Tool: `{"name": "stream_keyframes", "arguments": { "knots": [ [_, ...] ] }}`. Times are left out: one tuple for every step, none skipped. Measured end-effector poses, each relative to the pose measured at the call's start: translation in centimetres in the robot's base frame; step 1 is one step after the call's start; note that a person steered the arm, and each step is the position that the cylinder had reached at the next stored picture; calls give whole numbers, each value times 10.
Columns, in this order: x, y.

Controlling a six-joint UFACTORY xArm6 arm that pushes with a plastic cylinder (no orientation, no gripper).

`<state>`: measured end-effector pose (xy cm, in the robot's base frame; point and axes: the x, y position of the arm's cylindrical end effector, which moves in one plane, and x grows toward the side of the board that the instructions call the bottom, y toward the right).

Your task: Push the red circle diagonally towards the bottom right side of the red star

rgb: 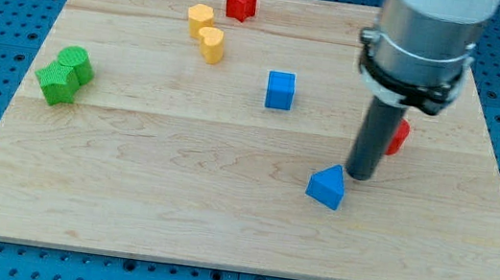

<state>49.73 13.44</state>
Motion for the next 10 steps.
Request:
{"name": "stream_keyframes", "arguments": {
  "knots": [
    [-2, 3],
    [-28, 3],
    [-63, 36],
    [-63, 71],
    [-70, 94],
    [-123, 115],
    [-171, 119],
    [-184, 112],
    [-183, 101],
    [-154, 79]
  ]
}}
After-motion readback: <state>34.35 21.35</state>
